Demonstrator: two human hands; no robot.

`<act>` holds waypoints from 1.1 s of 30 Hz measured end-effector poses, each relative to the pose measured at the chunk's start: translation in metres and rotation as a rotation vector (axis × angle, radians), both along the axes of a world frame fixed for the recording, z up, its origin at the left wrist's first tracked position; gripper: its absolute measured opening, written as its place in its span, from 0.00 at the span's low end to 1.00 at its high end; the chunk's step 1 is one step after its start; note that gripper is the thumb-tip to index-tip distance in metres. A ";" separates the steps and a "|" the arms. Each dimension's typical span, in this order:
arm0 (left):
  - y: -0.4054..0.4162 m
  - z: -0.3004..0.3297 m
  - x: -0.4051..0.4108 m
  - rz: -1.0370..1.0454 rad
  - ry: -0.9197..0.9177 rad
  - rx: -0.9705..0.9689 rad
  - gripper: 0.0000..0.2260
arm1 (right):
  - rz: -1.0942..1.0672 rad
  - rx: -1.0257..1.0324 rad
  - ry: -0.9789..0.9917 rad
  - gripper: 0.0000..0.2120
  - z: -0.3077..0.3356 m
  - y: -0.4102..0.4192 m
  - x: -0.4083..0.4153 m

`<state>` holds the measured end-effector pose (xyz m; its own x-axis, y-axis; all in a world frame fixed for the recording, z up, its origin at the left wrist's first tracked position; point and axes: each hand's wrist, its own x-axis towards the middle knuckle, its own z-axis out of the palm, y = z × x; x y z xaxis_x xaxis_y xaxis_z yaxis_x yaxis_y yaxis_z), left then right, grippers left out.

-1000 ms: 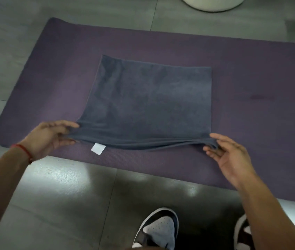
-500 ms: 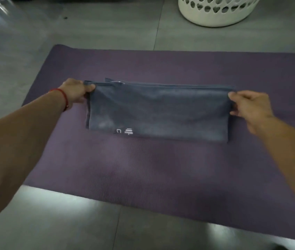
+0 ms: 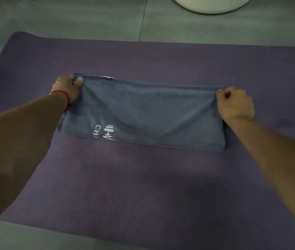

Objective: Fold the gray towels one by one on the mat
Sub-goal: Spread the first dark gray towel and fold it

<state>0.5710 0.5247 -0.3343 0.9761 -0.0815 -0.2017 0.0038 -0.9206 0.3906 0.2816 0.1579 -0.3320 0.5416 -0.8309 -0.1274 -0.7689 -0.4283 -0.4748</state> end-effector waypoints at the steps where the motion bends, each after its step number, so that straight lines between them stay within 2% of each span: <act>1: -0.002 -0.001 0.002 -0.012 0.003 0.013 0.21 | 0.000 -0.021 0.034 0.18 0.000 0.000 0.002; 6: -0.009 -0.002 0.007 0.054 0.054 0.068 0.24 | 0.002 -0.034 0.142 0.21 0.003 0.005 0.005; 9: -0.011 0.005 0.000 0.176 0.052 -0.035 0.28 | 0.003 0.105 0.137 0.25 0.014 0.003 0.005; 11: -0.016 0.005 -0.025 0.276 -0.063 -0.064 0.27 | -0.026 0.234 0.143 0.27 0.023 0.006 -0.002; 13: -0.018 -0.002 -0.076 0.127 -0.322 0.101 0.23 | -0.040 0.267 0.205 0.29 0.028 0.019 -0.018; 15: -0.007 -0.012 -0.133 -0.163 -0.464 0.195 0.21 | -0.015 0.189 0.295 0.27 0.026 0.039 -0.041; 18: 0.020 -0.033 -0.170 -0.412 -0.304 0.274 0.25 | -0.012 0.142 0.298 0.27 0.027 0.069 -0.065; 22: 0.009 -0.027 -0.169 -0.380 -0.151 0.357 0.29 | -0.106 0.235 0.229 0.25 0.029 0.074 -0.065; 24: -0.016 -0.009 -0.178 -0.398 -0.190 0.347 0.30 | -0.138 0.272 0.168 0.20 0.033 0.073 -0.065; 27: -0.063 0.006 -0.210 -0.682 -0.393 0.267 0.29 | -0.131 0.282 0.095 0.12 0.039 0.074 -0.068; 29: -0.096 0.007 -0.233 -0.780 -0.463 0.189 0.28 | -0.191 0.354 0.000 0.10 0.040 0.074 -0.069; 31: -0.119 -0.002 -0.250 -0.822 -0.408 0.174 0.28 | -0.266 0.480 -0.134 0.13 0.033 0.070 -0.068; 33: -0.130 -0.016 -0.260 -0.876 -0.251 0.240 0.29 | -0.326 0.628 -0.253 0.13 0.029 0.064 -0.063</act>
<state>0.3108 0.3947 -0.3500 0.6039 -0.7907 -0.1007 -0.7864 -0.6117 0.0860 0.2181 0.2221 -0.3026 0.3566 -0.7660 -0.5348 -0.6450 0.2122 -0.7341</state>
